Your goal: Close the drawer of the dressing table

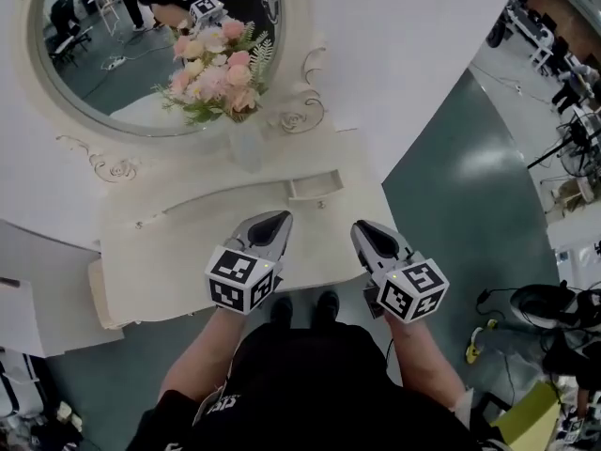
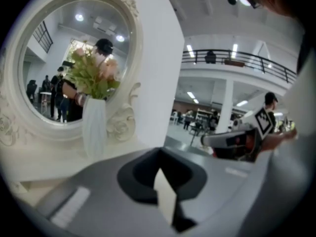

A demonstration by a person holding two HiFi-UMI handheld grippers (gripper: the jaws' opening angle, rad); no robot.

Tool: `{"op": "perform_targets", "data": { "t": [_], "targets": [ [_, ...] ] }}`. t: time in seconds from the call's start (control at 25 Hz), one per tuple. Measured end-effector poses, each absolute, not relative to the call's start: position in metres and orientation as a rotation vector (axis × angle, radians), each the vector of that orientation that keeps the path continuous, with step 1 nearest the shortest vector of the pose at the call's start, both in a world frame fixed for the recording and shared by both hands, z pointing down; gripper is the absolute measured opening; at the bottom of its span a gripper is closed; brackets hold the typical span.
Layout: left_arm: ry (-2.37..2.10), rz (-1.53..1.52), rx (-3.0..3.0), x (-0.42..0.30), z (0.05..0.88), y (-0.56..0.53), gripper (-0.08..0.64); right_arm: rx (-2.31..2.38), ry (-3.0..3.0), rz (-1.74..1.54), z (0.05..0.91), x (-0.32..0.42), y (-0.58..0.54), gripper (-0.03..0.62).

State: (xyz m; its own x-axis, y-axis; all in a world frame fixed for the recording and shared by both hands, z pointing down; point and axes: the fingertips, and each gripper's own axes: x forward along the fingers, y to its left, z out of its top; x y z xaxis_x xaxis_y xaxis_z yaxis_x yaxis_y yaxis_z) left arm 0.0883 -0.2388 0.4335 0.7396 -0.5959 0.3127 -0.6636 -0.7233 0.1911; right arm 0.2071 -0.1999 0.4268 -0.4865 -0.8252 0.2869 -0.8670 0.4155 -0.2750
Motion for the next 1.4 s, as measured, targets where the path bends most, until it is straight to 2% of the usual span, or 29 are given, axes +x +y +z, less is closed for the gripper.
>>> {"op": "perform_targets", "data": {
  "t": [0.52,0.72,1.4],
  "targets": [
    [-1.171,0.331,2.488,0.107,0.459,-0.255,0.008,1.211,-2.532,0.693,0.491,0.218,-0.236,0.065],
    [-1.147,0.340,2.498,0.110,0.470,-0.261,0.008,1.200,-2.470,0.705,0.516,0.209,-0.250,0.112],
    [-1.120,0.355,2.419,0.085,0.509,-0.274,0.008,1.242,-2.262,0.779,0.607,0.188,-0.292,0.112]
  ]
}}
